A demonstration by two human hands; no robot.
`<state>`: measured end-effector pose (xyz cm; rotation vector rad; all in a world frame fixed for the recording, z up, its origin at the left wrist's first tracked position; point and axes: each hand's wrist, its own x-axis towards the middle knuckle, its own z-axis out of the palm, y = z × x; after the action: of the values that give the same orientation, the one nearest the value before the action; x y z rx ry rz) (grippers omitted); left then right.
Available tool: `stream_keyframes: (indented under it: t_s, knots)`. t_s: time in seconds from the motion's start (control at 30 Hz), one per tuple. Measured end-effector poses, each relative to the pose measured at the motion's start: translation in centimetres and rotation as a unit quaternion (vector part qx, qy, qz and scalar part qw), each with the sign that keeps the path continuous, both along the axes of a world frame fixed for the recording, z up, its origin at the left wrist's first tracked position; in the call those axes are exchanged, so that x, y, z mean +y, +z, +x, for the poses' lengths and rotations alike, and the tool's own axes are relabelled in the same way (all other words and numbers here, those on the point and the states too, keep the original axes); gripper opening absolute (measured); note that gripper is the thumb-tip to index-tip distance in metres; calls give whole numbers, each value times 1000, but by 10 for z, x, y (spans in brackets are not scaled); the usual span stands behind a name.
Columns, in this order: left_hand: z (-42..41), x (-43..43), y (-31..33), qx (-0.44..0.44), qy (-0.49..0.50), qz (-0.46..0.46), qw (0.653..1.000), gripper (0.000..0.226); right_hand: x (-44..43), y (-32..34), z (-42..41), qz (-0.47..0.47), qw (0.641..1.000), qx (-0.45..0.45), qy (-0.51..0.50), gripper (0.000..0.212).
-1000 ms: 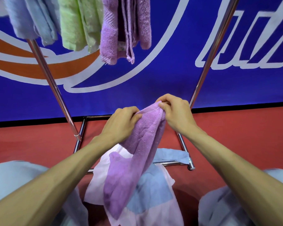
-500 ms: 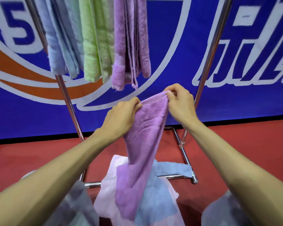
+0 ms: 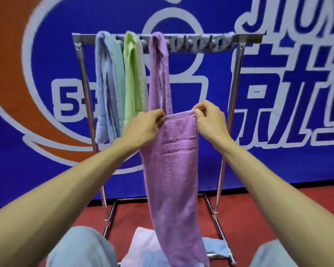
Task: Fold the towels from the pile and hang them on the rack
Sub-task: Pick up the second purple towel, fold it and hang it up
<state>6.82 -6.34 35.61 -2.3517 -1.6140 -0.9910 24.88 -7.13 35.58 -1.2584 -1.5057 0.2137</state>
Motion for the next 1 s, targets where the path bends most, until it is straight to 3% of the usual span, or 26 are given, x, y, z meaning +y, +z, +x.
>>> stream_keyframes:
  t_s: [0.2,0.43,0.63,0.8,1.0]
  knots:
    - [-1,-18,23,58,-36,68,995,18,-11,15,12,13,1000,0,-16,17]
    - [-1,6,-29,99,-30,5,995,32,2,-26,20,-58,998,-31,-13,15]
    - [-6,29,-84,114,-6,-27,993,35,30,-86,18,-127,992,15,8,16]
    - [-10,46,-147,-41,-37,-113,992,25,46,-141,13,-179,983,43,29,21]
    - [-1,55,-213,-186,22,-177,966,25,59,-204,6,-221,972,51,63,14]
